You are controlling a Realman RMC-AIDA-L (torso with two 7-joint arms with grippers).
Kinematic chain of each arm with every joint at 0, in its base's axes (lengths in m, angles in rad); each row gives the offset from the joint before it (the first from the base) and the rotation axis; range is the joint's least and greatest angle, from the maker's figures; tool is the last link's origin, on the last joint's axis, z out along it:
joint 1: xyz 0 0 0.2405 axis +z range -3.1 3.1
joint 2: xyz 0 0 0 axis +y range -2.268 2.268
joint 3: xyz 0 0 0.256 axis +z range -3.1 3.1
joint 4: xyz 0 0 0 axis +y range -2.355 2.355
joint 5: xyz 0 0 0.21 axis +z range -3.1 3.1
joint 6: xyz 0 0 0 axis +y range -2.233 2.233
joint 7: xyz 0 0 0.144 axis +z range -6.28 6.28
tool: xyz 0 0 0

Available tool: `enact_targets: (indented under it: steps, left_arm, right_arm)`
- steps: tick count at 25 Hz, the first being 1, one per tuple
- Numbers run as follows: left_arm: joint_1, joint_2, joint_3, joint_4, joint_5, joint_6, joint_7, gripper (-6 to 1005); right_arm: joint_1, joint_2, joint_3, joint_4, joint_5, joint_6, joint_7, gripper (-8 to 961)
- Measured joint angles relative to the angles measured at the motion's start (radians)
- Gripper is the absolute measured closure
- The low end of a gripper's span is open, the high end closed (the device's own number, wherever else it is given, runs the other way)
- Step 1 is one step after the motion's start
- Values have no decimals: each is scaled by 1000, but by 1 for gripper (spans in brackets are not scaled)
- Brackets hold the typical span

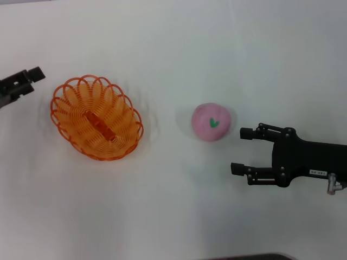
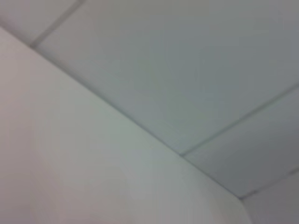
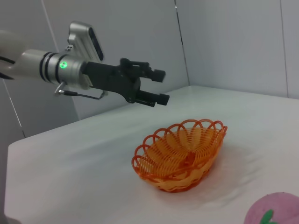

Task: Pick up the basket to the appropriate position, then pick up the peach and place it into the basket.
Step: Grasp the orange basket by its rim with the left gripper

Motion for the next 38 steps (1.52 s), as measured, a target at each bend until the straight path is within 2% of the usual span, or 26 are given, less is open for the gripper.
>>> enact_targets:
  steps: [7,20,26,32,38]
  left_arm:
    - [-17,-4,137,68,2,-129,-44,246]
    - [-53,-23,430,217,5,-174,49,247]
    - [-91,-23,572,273,108,-218,48,246]
    - [-156,-26,613,279,257,-244,29,258]
    - [-177,-30,679,296,288,-285,20,270]
  right_arm:
    - [1,1,-4,0,0,0,0,60]
    - [2,-1,-5,0,0,-1,0,60]
    - [3,2,-5,0,0,-1,0,60]
    - [5,2,-5,0,0,-2,0,60]
    - [6,2,-4,0,0,-2,0,60]
